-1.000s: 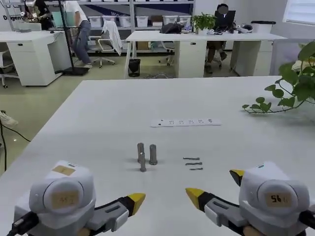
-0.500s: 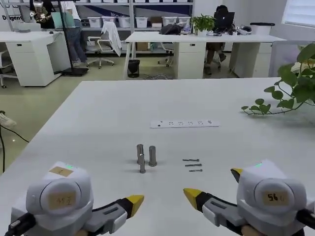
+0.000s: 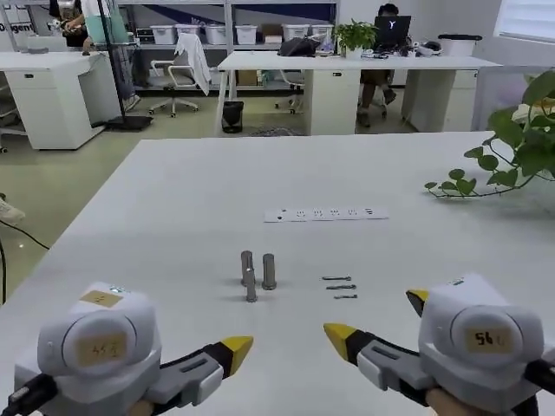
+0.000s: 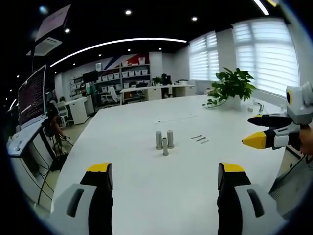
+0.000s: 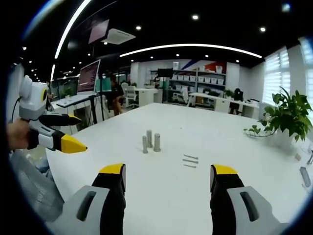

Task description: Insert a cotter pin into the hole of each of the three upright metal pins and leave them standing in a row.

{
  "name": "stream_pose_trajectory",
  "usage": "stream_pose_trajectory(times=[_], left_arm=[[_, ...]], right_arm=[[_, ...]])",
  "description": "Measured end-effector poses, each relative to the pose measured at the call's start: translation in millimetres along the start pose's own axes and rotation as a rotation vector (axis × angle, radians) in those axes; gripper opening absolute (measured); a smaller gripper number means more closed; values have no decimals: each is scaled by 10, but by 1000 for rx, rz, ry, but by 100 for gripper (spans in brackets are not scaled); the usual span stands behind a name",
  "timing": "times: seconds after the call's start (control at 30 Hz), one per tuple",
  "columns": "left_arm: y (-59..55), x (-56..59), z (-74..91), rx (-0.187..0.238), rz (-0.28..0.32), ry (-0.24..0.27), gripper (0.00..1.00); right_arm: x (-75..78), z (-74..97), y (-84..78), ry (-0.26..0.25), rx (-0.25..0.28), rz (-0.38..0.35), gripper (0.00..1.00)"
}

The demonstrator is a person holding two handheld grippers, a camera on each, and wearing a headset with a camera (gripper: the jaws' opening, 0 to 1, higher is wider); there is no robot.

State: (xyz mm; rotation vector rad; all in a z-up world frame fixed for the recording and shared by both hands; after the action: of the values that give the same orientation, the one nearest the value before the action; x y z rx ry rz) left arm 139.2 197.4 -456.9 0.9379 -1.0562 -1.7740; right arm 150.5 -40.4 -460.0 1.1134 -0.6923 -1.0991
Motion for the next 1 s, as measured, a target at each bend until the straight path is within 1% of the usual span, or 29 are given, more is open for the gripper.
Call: stream_pose_trajectory(times=[0.13,0.27,0.4,0.57,0.63,0.77,0.87,1.0], left_arm=[[-11,-16,-7,-7,-16,9,88],[-21,-24,-20,-11,-14,8,87],[-27,-43,-32,-14,-24,17,85],[-38,-53,-54,-16,-25,17,85],[-51,-56,-67,-20,-26,16,85],[-44,-55,-75,-16,-23,16,85],[-43,-49,-92,-14,-27,15,85],[-57,-29,-116,-19,-29,7,84]], right_arm=[[13,-13,-4,-4,-5,4,67],[17,-18,2,-2,-1,2,65],[31,-30,12,-6,-2,19,64],[42,-54,14,-5,-3,23,64],[38,-66,10,-4,-6,37,64],[40,-93,2,-3,-7,35,66],[50,-109,-25,-7,-25,51,66],[61,-123,-41,-2,-23,35,67]])
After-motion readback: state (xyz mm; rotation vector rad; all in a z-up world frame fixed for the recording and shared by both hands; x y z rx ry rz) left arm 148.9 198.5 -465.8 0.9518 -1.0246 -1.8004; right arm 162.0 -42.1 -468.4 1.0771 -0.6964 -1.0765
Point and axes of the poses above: the centre of the closed fingertips' face, and the gripper's own axes: z roughly backward along the fingers, x roughly to its right, y roughly out of its top, the point moved 5 cm from there along z, roughly backward along the fingers, and after that the axes turned 9 degrees about -z, right-handed, at the moved point
